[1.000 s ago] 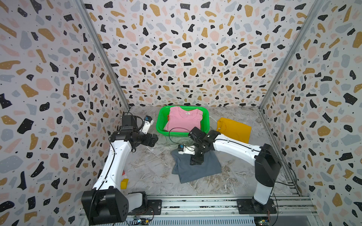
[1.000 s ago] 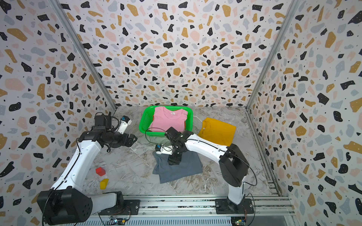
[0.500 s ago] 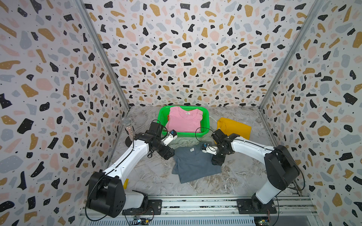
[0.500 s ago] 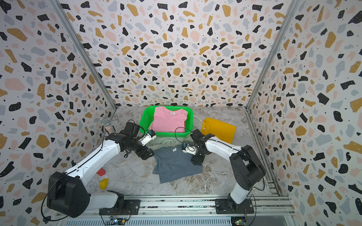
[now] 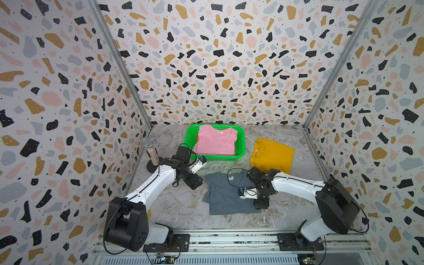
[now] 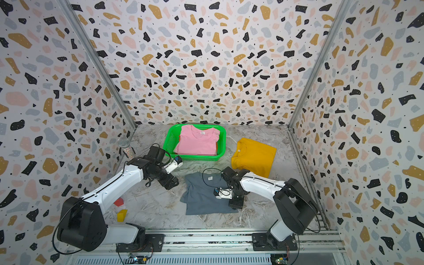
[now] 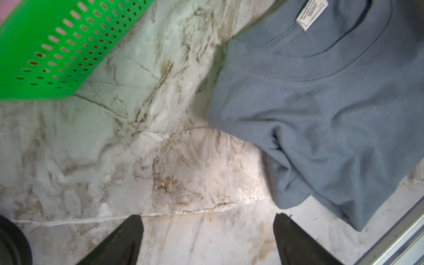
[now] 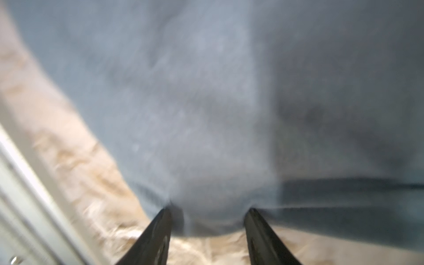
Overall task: Put the folded t-shirts into the basket
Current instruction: Move the T-shirt to the center of the board, then pick up the T-shirt from the center of the board.
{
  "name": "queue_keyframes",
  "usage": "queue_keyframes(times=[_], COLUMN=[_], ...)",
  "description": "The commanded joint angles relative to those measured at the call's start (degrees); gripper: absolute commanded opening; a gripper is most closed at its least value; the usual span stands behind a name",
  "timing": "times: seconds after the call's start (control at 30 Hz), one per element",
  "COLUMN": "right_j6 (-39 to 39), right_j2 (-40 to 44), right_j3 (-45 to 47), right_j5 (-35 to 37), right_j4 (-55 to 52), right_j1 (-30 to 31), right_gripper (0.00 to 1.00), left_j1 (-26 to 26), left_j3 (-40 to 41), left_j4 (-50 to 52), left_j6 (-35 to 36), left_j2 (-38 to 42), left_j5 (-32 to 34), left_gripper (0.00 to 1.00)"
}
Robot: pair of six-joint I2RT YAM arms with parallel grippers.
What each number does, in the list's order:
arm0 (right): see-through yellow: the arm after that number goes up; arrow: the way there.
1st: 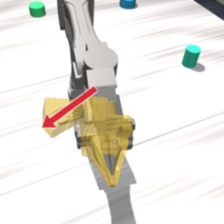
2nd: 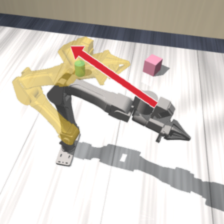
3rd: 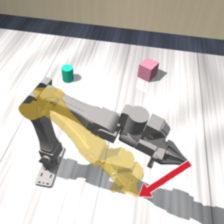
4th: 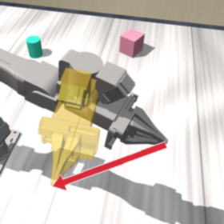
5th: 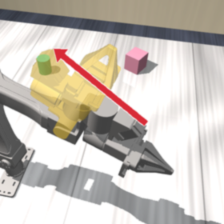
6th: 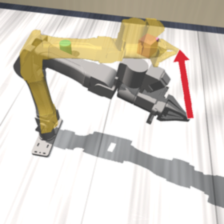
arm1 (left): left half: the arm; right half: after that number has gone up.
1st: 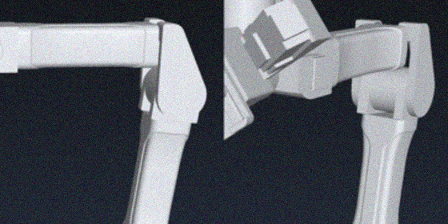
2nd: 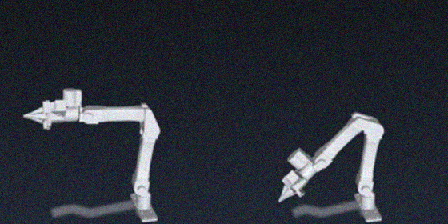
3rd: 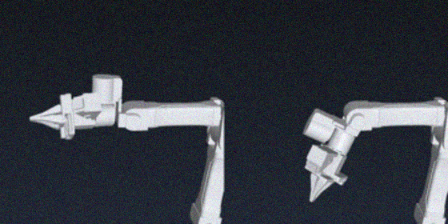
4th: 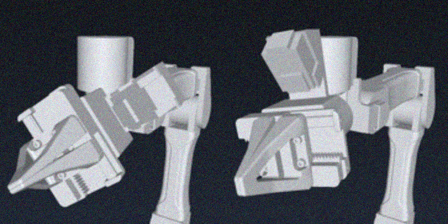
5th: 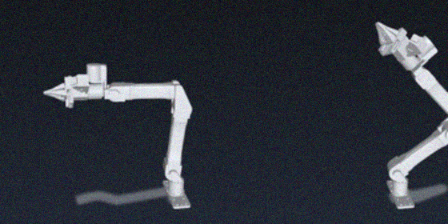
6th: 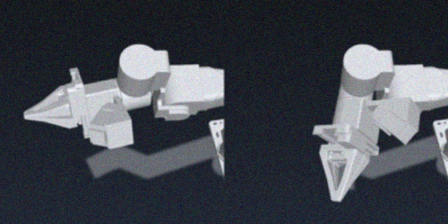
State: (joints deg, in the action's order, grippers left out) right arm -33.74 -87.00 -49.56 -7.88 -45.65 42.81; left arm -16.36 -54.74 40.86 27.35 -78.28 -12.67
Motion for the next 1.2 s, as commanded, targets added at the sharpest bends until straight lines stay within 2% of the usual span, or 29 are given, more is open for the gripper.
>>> queue_keyframes(times=[0.0,0.17,0.27,0.4,0.6,0.83,1.17], right_j6=[-0.53,1.21,5.11,11.44,14.62,17.03,16.69], right_j2=[4.01,0.90,-3.40,-9.88,-16.39,-19.36,-18.47], right_j3=[-1.66,-8.40,-12.20,-17.48,-21.68,-23.58,-25.04], right_j5=[-2.98,-10.12,-8.95,-5.47,-3.87,-4.53,-5.81], right_j4=[-4.20,-3.23,-0.43,1.30,1.27,1.11,1.23], right_j1=[-1.94,-11.10,-13.68,-15.05,-15.24,-15.24,-16.94], right_gripper=[0.59,0.69,0.72,0.74,0.76,0.76,0.76], left_j1=[-1.22,-4.72,-6.75,-9.28,-10.96,-10.97,-11.87], left_j3=[0.16,-1.46,-2.90,-6.15,-11.35,-15.78,-16.19], left_j4=[-0.59,-1.70,-3.24,-4.21,-4.44,-2.60,-2.65], left_j6=[1.28,0.66,0.42,0.36,0.16,-0.71,-1.81], left_j2=[-1.16,-4.08,-6.31,-11.39,-18.79,-25.45,-28.90], left_j5=[-1.52,-1.26,-0.17,1.61,2.69,2.79,-0.15], left_gripper=[0.91,0.90,0.91,0.90,0.90,0.90,0.79])
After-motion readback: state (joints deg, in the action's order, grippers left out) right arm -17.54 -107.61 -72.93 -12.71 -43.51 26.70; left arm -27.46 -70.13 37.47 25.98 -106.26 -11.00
